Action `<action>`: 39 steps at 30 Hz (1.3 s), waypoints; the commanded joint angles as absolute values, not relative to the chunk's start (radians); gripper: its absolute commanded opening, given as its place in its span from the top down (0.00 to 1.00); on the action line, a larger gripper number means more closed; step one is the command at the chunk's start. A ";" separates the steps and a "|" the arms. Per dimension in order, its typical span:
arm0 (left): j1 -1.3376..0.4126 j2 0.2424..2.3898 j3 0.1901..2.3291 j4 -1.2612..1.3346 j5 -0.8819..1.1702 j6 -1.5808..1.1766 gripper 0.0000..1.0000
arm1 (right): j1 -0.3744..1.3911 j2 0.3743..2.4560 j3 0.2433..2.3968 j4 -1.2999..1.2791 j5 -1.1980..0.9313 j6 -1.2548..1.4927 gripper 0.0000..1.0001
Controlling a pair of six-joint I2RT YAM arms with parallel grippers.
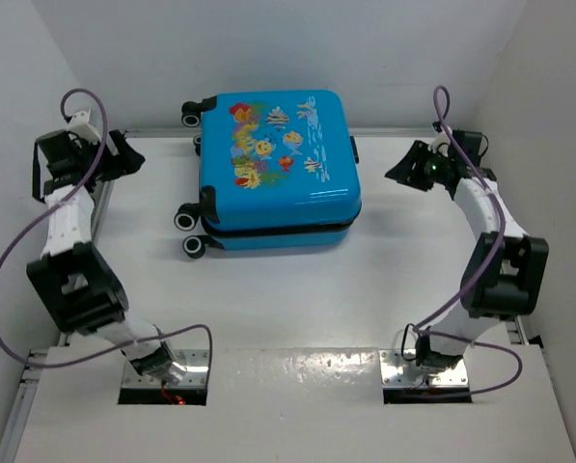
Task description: Pack the luggage
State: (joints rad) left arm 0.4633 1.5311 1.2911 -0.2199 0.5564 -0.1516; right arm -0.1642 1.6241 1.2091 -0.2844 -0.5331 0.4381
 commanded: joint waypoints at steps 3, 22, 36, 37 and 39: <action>0.368 1.744 1.402 -0.117 0.600 -0.224 0.32 | -0.179 1.750 1.345 -0.187 -0.575 0.594 0.62; -0.001 2.473 2.127 0.092 0.775 -0.630 0.68 | -0.271 1.819 1.157 -0.230 -0.670 0.724 0.62; 0.325 1.695 1.320 0.355 0.566 -0.670 0.13 | -0.034 1.899 1.052 0.046 -0.736 0.989 0.61; 0.374 1.662 1.265 0.316 0.581 -0.645 0.13 | -0.008 1.901 1.046 0.054 -0.744 1.002 0.61; 0.416 1.571 1.212 0.288 0.617 -0.635 0.13 | 0.078 1.881 1.010 0.083 -0.747 1.041 0.61</action>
State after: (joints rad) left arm 0.3557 1.6638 1.2907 0.2996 0.5686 -0.6598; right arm -0.0738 1.8923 1.0271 -0.0307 -0.6491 0.9394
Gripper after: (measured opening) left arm 0.871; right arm 0.393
